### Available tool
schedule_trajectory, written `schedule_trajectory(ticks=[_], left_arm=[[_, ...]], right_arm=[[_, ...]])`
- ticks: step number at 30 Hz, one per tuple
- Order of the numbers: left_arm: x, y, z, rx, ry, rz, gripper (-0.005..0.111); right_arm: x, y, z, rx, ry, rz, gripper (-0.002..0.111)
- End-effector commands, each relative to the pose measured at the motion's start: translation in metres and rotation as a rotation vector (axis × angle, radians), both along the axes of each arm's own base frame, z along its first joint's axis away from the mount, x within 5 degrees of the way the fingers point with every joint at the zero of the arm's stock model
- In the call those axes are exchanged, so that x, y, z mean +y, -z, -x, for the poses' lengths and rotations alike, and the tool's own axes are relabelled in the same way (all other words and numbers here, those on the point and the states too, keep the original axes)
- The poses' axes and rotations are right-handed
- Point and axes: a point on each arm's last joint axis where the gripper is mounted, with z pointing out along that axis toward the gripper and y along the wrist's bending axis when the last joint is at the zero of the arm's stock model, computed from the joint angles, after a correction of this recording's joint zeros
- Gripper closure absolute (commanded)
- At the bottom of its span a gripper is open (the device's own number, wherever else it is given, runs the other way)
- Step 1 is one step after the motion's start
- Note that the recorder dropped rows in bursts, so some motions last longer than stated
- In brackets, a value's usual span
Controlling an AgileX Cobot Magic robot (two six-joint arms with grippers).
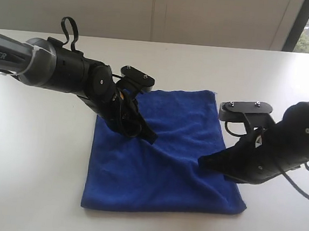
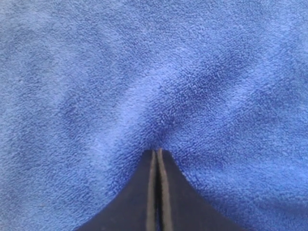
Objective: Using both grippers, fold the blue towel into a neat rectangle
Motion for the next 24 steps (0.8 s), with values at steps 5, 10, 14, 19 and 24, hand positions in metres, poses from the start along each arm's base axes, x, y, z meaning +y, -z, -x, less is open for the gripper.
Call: schedule_trajectory(ticks=[5, 10, 14, 19, 24], left_arm=[[0.006, 0.011, 0.003, 0.073, 0.001, -0.048, 0.107], [0.006, 0.011, 0.003, 0.073, 0.001, -0.048, 0.107], [0.006, 0.011, 0.003, 0.073, 0.001, -0.048, 0.107], [0.006, 0.011, 0.003, 0.073, 0.001, -0.048, 0.107], [0.007, 0.008, 0.005, 0.079, 0.004, -0.051, 0.107]], right_arm=[[0.001, 0.038, -0.004, 0.123, 0.003, 0.037, 0.108], [-0.002, 0.030, 0.005, 0.190, -0.021, 0.066, 0.108], [-0.005, 0.022, 0.014, 0.238, -0.042, 0.094, 0.108], [-0.004, 0.019, 0.010, 0.185, -0.041, 0.082, 0.108], [-0.001, 0.006, 0.000, 0.076, -0.036, 0.053, 0.108]])
